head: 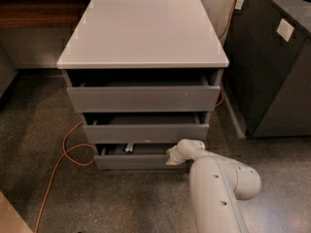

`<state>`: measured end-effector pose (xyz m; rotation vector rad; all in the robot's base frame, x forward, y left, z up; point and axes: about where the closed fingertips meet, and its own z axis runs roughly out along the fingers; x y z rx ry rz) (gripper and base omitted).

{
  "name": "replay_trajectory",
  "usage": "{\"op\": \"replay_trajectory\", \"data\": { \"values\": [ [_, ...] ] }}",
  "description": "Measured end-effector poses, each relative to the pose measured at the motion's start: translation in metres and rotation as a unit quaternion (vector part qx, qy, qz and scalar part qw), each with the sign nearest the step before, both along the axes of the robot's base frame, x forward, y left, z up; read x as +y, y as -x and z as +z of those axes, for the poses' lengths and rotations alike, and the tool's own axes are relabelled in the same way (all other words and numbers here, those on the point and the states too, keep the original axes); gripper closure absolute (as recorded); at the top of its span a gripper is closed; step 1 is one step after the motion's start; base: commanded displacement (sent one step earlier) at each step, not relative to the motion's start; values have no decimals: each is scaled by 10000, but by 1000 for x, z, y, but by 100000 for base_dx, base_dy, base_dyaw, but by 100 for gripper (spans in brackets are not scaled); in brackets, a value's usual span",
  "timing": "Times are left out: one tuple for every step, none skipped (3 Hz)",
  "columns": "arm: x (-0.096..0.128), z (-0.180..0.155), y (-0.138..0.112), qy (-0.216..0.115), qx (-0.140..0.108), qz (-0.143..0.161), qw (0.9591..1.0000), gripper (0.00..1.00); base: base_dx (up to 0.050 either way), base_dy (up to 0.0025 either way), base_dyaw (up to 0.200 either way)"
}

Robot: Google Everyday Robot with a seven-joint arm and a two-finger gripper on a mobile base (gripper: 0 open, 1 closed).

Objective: Pick rxbar blueberry from bottom drawer and place on counter

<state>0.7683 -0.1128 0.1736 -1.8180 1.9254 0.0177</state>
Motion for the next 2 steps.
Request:
{"op": "replay_trajectory", "data": {
  "values": [
    [0,0,0,0,1,1,10000,100,0,0,0],
    [5,-2,5,-43,23,69,10000,100,0,0,0]
  ]
}}
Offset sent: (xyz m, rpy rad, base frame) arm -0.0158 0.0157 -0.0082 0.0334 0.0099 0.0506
